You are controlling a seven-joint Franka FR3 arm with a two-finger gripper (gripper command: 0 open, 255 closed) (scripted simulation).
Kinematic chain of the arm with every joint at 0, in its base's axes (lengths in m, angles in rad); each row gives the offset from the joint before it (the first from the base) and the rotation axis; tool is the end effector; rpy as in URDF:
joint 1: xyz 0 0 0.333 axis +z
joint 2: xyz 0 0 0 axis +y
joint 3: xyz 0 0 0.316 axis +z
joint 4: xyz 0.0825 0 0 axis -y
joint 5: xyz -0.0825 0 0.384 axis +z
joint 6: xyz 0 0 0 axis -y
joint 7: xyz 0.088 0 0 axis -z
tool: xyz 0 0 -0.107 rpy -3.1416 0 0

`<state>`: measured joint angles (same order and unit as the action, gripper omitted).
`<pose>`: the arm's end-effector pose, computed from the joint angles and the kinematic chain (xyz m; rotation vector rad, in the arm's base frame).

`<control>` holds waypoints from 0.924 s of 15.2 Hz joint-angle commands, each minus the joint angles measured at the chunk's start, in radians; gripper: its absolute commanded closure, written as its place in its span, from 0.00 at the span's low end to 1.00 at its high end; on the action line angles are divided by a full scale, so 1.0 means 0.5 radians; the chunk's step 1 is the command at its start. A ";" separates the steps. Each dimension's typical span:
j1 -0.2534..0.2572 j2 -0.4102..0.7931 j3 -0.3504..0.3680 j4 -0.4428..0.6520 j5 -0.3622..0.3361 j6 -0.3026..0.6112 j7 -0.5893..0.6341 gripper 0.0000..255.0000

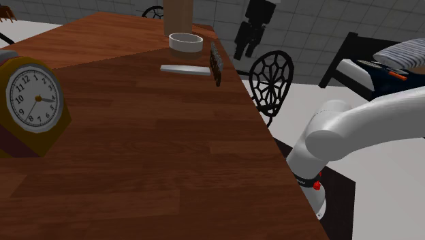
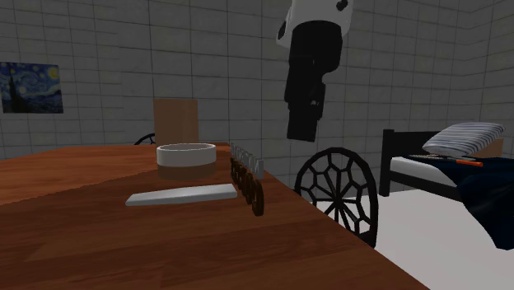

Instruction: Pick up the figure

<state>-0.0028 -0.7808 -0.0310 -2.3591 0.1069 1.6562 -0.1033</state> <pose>0.3169 -0.0030 0.5960 -3.0135 -0.1095 -0.1293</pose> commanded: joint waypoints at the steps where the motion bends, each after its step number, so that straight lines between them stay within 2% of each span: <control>1: 0.000 0.000 0.000 0.000 0.000 0.000 0.000 0.00; 7: -0.221 0.422 0.172 0.211 0.008 0.265 0.640 0.00; 14: -0.471 0.883 0.286 0.528 -0.104 0.433 1.390 0.00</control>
<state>-0.2195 -0.3729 0.1069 -2.1259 0.0656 1.8689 0.5317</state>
